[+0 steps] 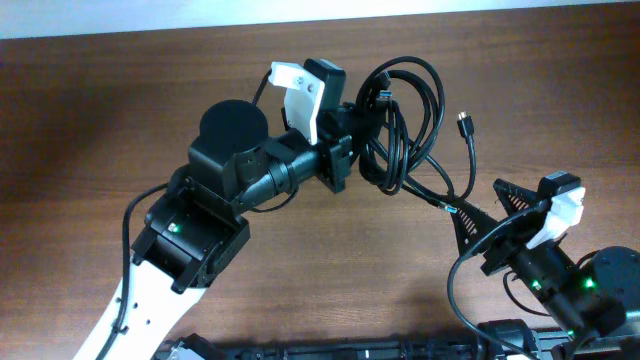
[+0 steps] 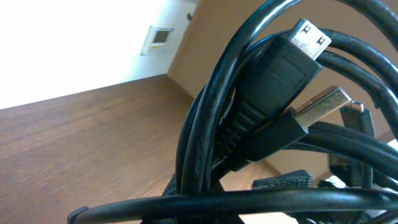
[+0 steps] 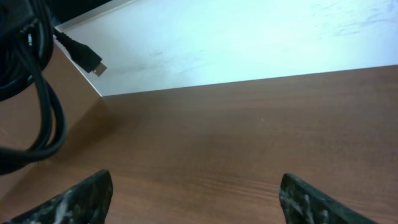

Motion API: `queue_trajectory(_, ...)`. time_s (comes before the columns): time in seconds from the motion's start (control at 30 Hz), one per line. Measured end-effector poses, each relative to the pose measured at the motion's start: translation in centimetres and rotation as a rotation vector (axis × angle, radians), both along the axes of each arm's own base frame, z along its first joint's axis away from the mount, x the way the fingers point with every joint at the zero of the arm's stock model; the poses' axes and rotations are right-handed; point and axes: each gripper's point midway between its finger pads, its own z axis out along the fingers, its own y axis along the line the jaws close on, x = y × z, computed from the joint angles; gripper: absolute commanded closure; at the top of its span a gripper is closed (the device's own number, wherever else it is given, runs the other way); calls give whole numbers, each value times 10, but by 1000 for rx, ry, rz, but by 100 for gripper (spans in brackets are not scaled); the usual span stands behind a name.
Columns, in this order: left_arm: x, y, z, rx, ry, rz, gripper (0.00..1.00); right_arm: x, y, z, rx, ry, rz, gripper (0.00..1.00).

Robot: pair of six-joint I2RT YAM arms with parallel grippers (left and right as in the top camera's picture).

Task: Untangle cables
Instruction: 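Grasp the hanging cable loops with the right gripper beside the left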

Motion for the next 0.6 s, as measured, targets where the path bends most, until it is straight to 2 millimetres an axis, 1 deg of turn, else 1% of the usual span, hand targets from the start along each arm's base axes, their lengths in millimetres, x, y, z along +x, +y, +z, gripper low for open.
queue_trajectory(0.07, 7, 5, -5, 19, 10, 49, 100, 0, 0, 0, 2, 1, 0, 4)
queue_trajectory(0.1, 11, 10, -11, 42, 26, 90, 100, 0, 0, 0, 1, 1, 2, 2)
queue_trajectory(0.17, 21, 20, -19, 74, 38, 169, 100, -1, 3, 0, 5, 0, 19, 2)
queue_trajectory(0.23, 30, 30, -25, 102, 43, 249, 100, -6, 12, 2, 18, -1, 79, 1)
queue_trajectory(0.3, 36, 40, -30, 130, 50, 311, 100, -13, 26, 10, 25, -39, 171, 1)
queue_trajectory(0.37, 40, 44, -31, 157, 26, 336, 100, -22, 42, 31, 29, -139, 294, 1)
queue_trajectory(0.43, 38, 42, -32, 203, -27, 307, 100, -31, 53, 53, 30, -246, 382, 1)
queue_trajectory(0.47, 35, 39, -32, 244, -78, 260, 100, -35, 56, 62, 36, -285, 408, 1)
queue_trajectory(0.53, 24, 28, -32, 312, -188, 142, 100, -38, 58, 75, 55, -331, 426, 1)
queue_trajectory(0.6, 9, 15, -32, 356, -302, -8, 100, -41, 59, 84, 84, -352, 438, 1)
